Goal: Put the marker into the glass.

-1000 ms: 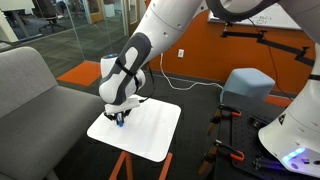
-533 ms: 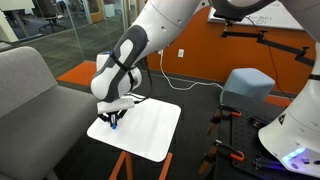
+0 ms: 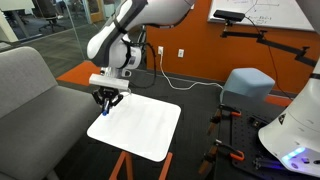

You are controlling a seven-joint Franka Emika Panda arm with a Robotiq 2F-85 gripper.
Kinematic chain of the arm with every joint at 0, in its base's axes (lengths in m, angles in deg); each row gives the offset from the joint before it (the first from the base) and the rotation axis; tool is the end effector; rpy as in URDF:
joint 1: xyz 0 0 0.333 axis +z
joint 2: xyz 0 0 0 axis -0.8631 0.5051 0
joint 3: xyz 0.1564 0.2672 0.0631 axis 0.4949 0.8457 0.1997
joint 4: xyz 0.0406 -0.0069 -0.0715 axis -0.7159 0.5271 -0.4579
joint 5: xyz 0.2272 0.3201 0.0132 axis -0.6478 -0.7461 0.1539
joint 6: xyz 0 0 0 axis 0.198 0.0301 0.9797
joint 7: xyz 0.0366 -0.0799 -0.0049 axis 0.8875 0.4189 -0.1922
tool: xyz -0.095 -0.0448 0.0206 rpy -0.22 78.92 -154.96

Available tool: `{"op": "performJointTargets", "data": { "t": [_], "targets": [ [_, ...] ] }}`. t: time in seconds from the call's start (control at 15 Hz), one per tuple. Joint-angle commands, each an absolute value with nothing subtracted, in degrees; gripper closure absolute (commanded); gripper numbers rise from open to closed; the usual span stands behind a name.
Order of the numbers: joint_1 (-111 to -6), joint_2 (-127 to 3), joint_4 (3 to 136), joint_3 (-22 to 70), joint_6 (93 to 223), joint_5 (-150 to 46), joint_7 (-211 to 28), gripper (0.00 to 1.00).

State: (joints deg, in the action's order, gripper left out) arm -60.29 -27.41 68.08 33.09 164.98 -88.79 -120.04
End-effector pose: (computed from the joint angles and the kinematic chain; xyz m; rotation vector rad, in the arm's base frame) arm 0.6842 0.0466 0.1087 -2.3921 1.3165 0.2176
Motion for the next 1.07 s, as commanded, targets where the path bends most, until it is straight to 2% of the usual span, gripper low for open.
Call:
{"op": "performJointTargets", "data": {
  "t": [0.0,0.4,1.0],
  "targets": [
    [-67.0,-29.5,69.6,38.1,163.4,-98.2,-115.1,0.95],
    [-73.9,-30.6,71.0,43.2,163.0,-121.6,-101.3,0.95],
    [-70.5,-37.9,81.2,35.5,163.9,-144.2,-89.2,0.95]
  ]
}}
